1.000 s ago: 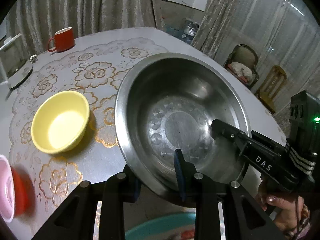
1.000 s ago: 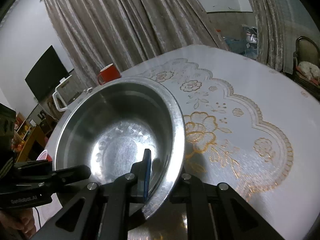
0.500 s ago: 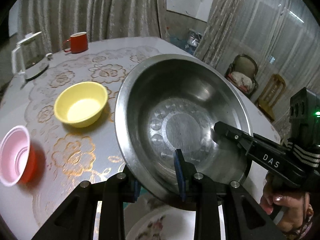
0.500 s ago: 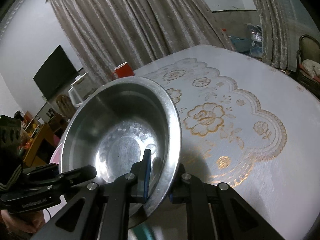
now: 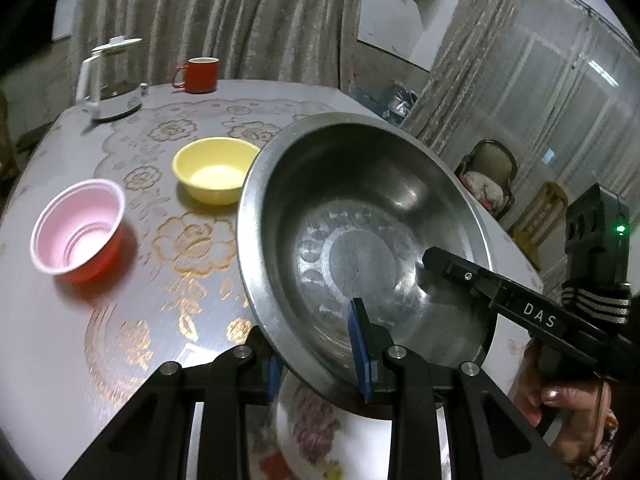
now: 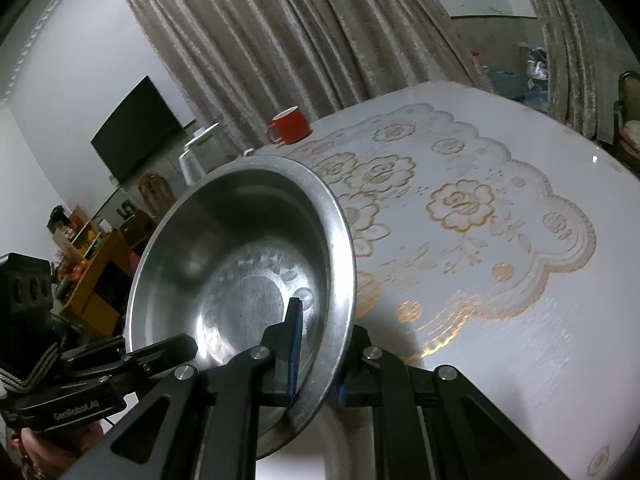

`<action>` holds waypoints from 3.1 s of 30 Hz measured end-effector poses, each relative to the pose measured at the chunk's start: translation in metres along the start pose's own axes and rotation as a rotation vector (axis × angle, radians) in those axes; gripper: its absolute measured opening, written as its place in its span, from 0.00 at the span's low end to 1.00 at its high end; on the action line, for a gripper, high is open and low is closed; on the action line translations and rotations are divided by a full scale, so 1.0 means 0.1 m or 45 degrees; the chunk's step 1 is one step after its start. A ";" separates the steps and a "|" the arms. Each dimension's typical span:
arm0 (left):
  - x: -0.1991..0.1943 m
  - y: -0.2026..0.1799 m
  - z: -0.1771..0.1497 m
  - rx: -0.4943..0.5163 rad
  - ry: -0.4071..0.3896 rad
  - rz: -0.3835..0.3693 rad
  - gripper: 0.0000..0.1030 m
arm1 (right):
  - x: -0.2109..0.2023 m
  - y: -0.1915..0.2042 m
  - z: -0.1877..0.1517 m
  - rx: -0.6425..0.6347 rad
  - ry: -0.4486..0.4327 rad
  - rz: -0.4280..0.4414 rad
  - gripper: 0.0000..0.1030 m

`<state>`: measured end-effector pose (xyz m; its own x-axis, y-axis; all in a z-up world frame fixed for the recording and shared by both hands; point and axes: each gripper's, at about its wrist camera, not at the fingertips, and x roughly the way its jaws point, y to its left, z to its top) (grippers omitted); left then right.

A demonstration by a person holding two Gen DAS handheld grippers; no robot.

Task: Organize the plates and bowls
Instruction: 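Carry the steel bowl with the right gripper beside the plate stack, then lower the steel bowl onto the table and open the right gripper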

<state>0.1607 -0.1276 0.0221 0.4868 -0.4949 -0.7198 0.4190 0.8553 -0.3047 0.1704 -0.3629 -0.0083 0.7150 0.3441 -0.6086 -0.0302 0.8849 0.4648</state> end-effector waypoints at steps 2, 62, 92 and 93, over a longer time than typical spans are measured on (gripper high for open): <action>-0.07 0.04 -0.08 -0.008 -0.004 0.005 0.29 | -0.02 0.08 -0.05 -0.008 0.007 0.010 0.13; -0.96 1.41 -1.46 -0.411 0.053 0.272 0.32 | 0.71 1.82 -1.23 -0.282 0.498 0.182 0.37; -1.10 1.40 -1.43 -0.402 0.009 0.271 0.47 | -0.49 1.11 -0.70 -0.242 0.199 0.072 0.39; -1.13 1.40 -1.43 -0.394 0.006 0.279 0.48 | -0.51 1.06 -0.68 -0.233 0.192 0.060 0.39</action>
<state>0.0546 0.0698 -0.0283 0.5351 -0.2948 -0.7917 0.0536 0.9471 -0.3164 0.0830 -0.2652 0.0282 0.5978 0.4170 -0.6847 -0.1967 0.9042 0.3790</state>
